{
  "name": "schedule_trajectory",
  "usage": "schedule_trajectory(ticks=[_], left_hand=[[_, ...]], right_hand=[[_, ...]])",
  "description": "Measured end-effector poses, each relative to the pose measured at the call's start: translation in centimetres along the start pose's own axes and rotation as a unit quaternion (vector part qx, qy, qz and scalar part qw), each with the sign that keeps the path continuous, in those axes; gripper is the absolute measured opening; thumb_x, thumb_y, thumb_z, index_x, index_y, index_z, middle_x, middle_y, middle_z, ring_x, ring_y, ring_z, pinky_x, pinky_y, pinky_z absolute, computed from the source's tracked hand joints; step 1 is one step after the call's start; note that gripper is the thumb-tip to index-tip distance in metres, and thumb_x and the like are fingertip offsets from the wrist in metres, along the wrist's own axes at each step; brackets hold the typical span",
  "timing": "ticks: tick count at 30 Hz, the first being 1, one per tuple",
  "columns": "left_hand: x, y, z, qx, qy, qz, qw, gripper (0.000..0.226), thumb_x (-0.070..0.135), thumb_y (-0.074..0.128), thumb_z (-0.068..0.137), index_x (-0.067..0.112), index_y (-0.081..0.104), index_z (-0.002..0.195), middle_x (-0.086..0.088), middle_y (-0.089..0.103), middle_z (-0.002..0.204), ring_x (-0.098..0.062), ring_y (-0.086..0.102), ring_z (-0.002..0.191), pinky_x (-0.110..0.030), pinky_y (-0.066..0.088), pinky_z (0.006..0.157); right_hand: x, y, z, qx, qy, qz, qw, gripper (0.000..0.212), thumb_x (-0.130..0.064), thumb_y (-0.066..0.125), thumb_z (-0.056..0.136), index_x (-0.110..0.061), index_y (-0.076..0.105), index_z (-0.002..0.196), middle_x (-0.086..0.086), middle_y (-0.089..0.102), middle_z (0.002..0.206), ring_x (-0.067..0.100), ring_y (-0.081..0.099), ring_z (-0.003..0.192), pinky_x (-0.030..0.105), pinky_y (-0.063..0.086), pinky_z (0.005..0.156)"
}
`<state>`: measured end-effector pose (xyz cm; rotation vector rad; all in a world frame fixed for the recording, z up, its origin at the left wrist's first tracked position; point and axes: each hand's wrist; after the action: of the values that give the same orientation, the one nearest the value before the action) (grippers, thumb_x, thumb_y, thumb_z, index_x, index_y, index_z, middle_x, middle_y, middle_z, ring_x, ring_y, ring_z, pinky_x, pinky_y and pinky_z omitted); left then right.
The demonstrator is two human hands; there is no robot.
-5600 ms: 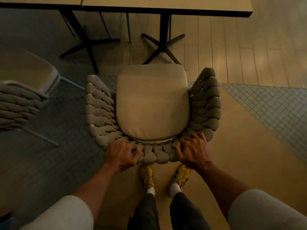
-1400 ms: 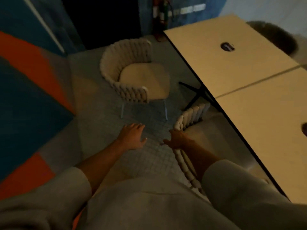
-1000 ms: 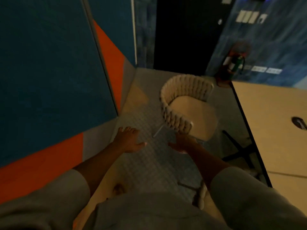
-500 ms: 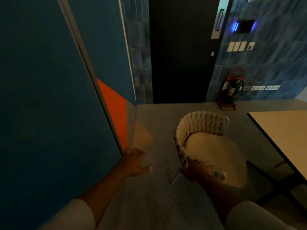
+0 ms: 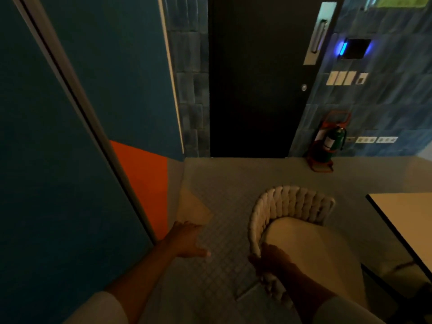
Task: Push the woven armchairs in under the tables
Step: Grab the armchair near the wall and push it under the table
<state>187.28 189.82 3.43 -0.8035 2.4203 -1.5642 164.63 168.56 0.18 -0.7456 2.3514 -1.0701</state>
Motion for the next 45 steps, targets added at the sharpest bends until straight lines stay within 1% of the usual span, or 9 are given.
schedule_trajectory(ticks=[5,9,14,22,25,30,33,38,45], left_hand=[[-3.8,-4.7,5.0,-0.036,-0.026,0.007,0.999,0.097,0.081,0.052,0.086,0.025,0.027,0.161,-0.002,0.032,0.166,-0.028,0.035,0.149,-0.044,0.027,0.12],[-8.5,-9.1,11.9,-0.023,-0.04,0.011,0.999,0.105,0.091,0.048,0.077,0.03,0.028,0.16,0.0,0.032,0.166,-0.027,0.033,0.15,-0.044,0.023,0.12],[-12.5,-16.0,21.8,0.012,0.055,0.091,0.994,0.072,0.07,0.057,0.091,0.032,0.044,0.151,-0.001,0.047,0.157,-0.027,0.045,0.141,-0.04,0.033,0.112],[-10.7,-25.1,37.2,-0.012,0.229,0.211,0.95,0.091,0.086,0.042,0.077,0.029,0.05,0.147,-0.006,0.058,0.148,-0.03,0.054,0.134,-0.048,0.042,0.111],[-6.5,-26.5,41.6,-0.007,0.317,0.241,0.917,0.077,0.074,0.056,0.088,0.027,0.049,0.149,-0.006,0.057,0.148,-0.028,0.051,0.137,-0.046,0.04,0.113],[0.5,-26.0,49.1,-0.017,0.425,0.287,0.859,0.073,0.068,0.058,0.091,0.026,0.047,0.151,-0.002,0.055,0.15,-0.023,0.047,0.14,-0.04,0.036,0.112],[4.0,-24.6,52.2,-0.053,0.479,0.318,0.817,0.075,0.069,0.057,0.09,0.026,0.046,0.151,-0.001,0.054,0.151,-0.023,0.046,0.141,-0.042,0.036,0.112],[10.0,-22.3,54.3,-0.117,0.589,0.358,0.715,0.075,0.069,0.055,0.092,0.027,0.045,0.152,-0.002,0.053,0.152,-0.023,0.045,0.141,-0.046,0.039,0.112],[18.1,-14.7,57.7,-0.173,0.724,0.385,0.547,0.066,0.073,0.05,0.087,0.027,0.059,0.134,0.0,0.066,0.133,-0.024,0.06,0.122,-0.043,0.05,0.097]], right_hand=[[-3.2,-3.8,8.4,-0.054,-0.037,-0.035,0.997,0.134,-0.105,0.015,0.064,-0.01,0.033,0.157,0.013,0.047,0.155,0.03,0.049,0.14,0.034,0.04,0.109],[-7.6,-9.6,13.8,-0.025,-0.031,0.001,0.999,0.089,-0.072,0.041,0.097,-0.009,0.031,0.159,0.013,0.046,0.157,0.032,0.047,0.142,0.036,0.042,0.111],[-10.9,-13.5,21.3,-0.014,0.009,0.033,0.999,0.076,-0.066,0.047,0.099,-0.008,0.049,0.148,0.015,0.058,0.144,0.033,0.057,0.131,0.041,0.049,0.107],[-10.6,-15.7,25.8,0.036,0.163,0.184,0.969,0.073,-0.063,0.047,0.1,-0.01,0.047,0.15,0.013,0.048,0.155,0.032,0.046,0.143,0.039,0.039,0.115],[-8.2,-15.6,26.7,0.061,0.226,0.27,0.934,0.086,-0.062,0.056,0.096,-0.007,0.033,0.157,0.017,0.035,0.163,0.034,0.038,0.148,0.041,0.035,0.12],[-4.5,-15.3,28.7,0.089,0.318,0.362,0.872,0.047,-0.044,0.061,0.096,-0.01,0.064,0.128,0.017,0.066,0.128,0.038,0.062,0.117,0.04,0.047,0.087],[-4.0,-14.6,29.0,0.132,0.357,0.416,0.826,0.049,-0.051,0.055,0.098,-0.01,0.066,0.122,0.017,0.068,0.12,0.037,0.065,0.111,0.037,0.046,0.082],[-5.8,-11.5,27.7,0.149,0.442,0.493,0.734,0.064,-0.062,0.045,0.098,-0.011,0.055,0.136,0.016,0.06,0.135,0.035,0.059,0.12,0.041,0.048,0.092],[-9.6,-5.4,28.8,0.211,0.647,0.478,0.555,0.058,-0.065,0.044,0.097,-0.013,0.062,0.115,0.014,0.069,0.116,0.035,0.065,0.105,0.044,0.052,0.084]])
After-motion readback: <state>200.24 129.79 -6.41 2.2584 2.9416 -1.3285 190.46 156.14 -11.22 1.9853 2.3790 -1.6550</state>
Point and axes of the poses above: each hand's wrist, its own z-axis towards the middle knuckle, its own y-axis out of the palm, x = y × z
